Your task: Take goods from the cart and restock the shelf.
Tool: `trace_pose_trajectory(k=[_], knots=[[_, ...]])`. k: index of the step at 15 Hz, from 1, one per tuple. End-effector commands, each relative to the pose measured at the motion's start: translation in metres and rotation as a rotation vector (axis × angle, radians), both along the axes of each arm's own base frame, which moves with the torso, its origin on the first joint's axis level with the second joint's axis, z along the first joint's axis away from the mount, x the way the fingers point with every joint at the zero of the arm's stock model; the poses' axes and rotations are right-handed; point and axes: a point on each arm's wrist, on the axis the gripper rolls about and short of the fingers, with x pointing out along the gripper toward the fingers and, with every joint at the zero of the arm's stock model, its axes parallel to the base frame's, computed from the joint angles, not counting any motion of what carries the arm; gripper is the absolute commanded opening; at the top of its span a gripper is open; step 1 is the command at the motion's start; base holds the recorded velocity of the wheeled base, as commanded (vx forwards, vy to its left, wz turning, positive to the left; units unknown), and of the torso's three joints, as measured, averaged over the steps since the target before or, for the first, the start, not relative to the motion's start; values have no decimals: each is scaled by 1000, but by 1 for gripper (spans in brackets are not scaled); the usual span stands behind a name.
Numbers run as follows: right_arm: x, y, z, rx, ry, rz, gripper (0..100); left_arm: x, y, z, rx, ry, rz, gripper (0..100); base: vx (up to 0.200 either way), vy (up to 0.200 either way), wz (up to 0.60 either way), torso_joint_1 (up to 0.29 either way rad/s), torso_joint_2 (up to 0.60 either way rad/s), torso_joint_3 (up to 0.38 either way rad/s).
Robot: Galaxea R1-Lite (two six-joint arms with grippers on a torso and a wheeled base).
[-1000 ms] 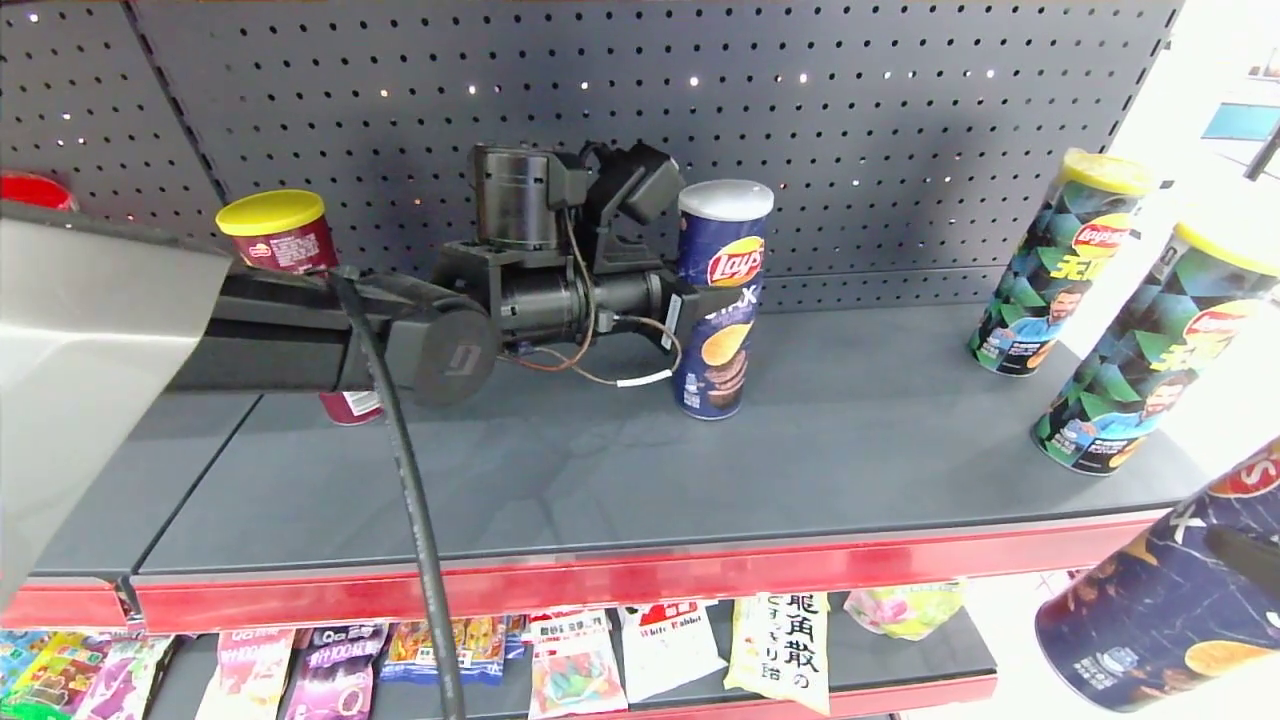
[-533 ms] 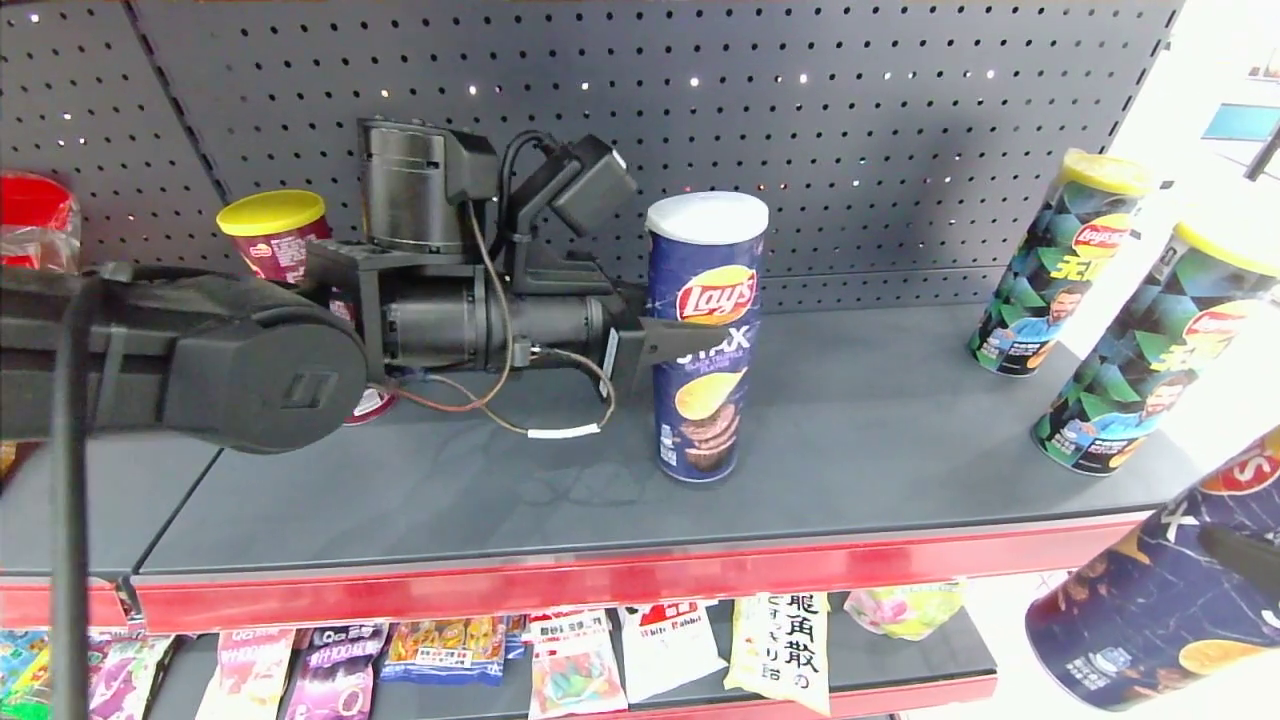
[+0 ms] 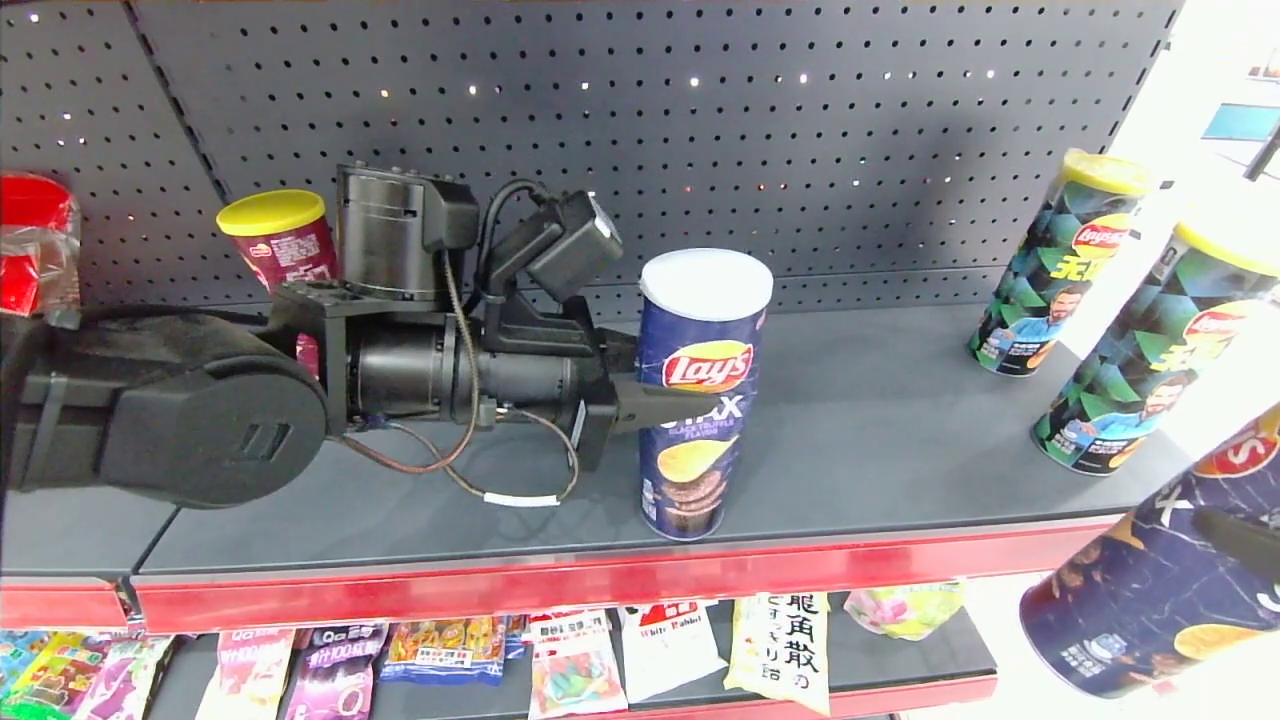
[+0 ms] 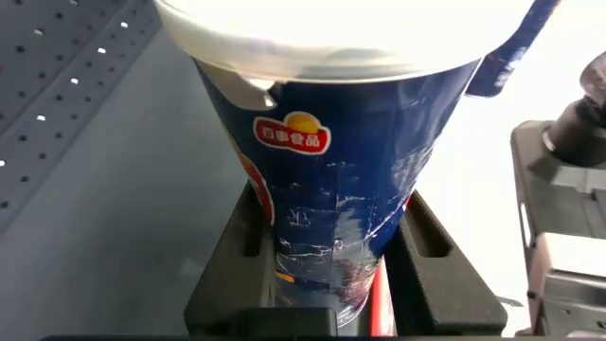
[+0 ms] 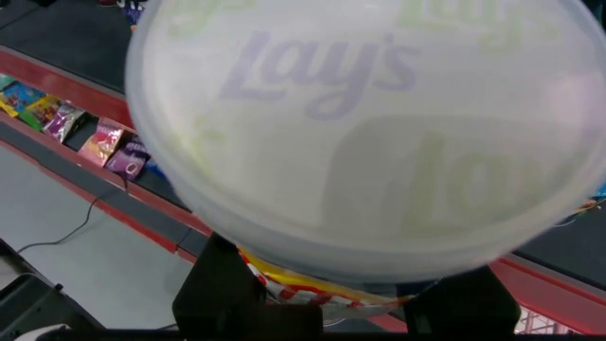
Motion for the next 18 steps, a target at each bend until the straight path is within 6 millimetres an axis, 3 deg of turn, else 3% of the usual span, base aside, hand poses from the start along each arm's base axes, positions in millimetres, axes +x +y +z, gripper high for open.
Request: trace_pose_trajectory(k=[1,5,11,12,15,18], knots=[[2,0,0,-2,9,0,0,-2,1,-2,1,6,-7,0,0,0,0,0,0,0],[2,0,-1,-2,11,0,0,-4,3,-15,-5,9,-8,0,0,0,0,0,0,0],[3,1,2,-3,4,10,0,-3,4,-15,-3,4,3,0,0,0,0,0,0,0],[5,2,3,-5,7,19,0,-3,4,-15,-4,5,5,100,0,0,0,0,0,0],[17,9,14,-19,2,69,0,-5,5,-14,-5,4,9,100,0,0,0,0,0,0],[57,29,34,-48,19,155,0,-17,14,-12,-3,5,16,100,0,0,0,0,0,0]])
